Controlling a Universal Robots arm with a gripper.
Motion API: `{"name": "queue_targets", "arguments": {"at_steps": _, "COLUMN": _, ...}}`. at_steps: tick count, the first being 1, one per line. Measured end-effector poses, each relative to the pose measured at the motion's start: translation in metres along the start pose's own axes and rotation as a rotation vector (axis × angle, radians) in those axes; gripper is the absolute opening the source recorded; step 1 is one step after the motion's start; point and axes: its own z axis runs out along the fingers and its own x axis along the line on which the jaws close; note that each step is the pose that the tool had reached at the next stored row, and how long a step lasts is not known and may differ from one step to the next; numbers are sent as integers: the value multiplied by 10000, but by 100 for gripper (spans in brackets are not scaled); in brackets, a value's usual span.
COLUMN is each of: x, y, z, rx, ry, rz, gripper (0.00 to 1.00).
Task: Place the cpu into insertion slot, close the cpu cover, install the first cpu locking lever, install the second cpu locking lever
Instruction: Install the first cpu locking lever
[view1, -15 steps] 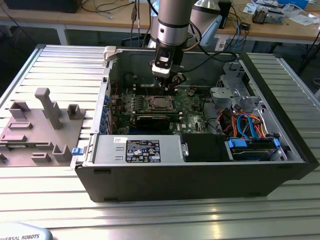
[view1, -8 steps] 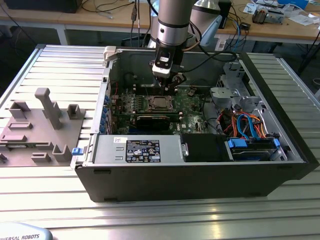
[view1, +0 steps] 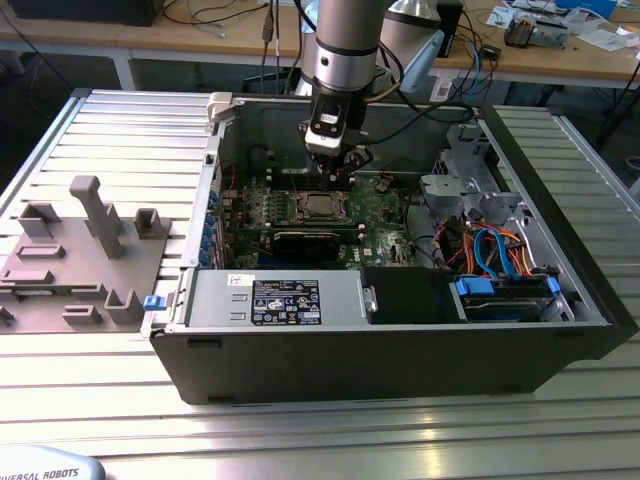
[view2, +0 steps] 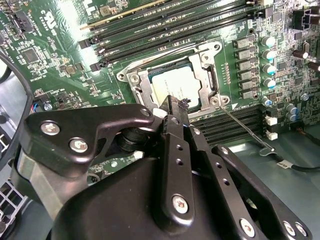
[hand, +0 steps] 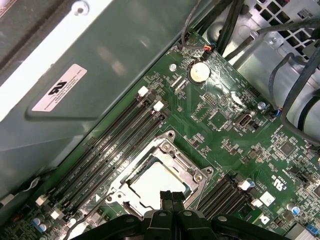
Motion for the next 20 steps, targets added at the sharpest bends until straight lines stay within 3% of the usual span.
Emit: {"name": "queue_targets", "arguments": {"at_steps": 20, "x": 0, "y": 0, "z": 0, "rx": -2, "ry": -5, "rz": -256, "gripper": 11}}
